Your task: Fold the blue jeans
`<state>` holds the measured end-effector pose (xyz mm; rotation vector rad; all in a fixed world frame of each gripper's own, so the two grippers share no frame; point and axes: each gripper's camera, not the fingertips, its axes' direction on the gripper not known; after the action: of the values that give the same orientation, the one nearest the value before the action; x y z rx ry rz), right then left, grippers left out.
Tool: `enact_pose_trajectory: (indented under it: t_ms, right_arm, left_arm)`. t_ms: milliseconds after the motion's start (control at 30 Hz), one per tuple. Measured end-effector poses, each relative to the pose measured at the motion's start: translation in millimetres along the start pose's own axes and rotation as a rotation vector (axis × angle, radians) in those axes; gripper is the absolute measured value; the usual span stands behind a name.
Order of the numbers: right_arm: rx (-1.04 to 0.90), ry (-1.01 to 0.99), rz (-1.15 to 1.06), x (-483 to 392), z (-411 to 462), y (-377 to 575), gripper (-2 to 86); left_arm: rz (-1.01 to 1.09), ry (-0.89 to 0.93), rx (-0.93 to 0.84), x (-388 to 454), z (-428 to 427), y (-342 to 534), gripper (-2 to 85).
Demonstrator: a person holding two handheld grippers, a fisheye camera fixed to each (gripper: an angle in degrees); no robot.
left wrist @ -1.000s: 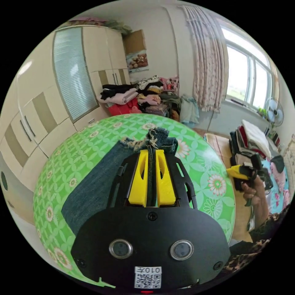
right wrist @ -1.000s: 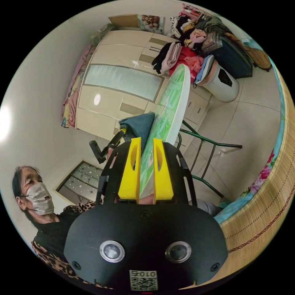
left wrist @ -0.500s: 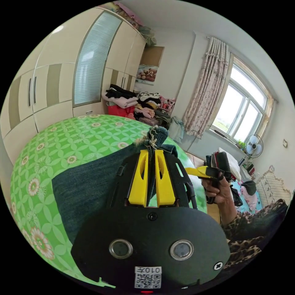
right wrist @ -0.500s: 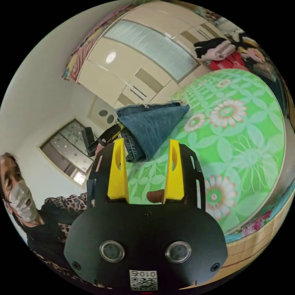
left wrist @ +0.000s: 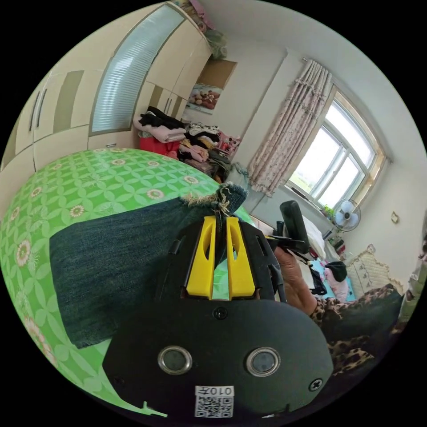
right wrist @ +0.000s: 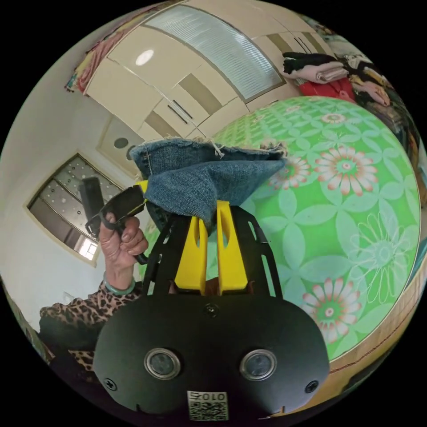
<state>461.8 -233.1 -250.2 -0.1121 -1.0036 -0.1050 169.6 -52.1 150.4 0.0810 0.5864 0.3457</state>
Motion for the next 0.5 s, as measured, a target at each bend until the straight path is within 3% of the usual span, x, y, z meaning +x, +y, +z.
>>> enact_pose_trajectory:
  t_ms: [167, 500]
  right_arm:
    - [-0.052, 0.069, -0.012, 6, -4, 10, 5.0]
    - [-0.115, -0.092, 0.072, 33, -5, 16, 5.1]
  left_arm:
    - [0.052, 0.096, -0.114, 0, 16, 7, 2.7]
    - [-0.026, 0.252, -0.116, -26, 6, 30, 3.8]
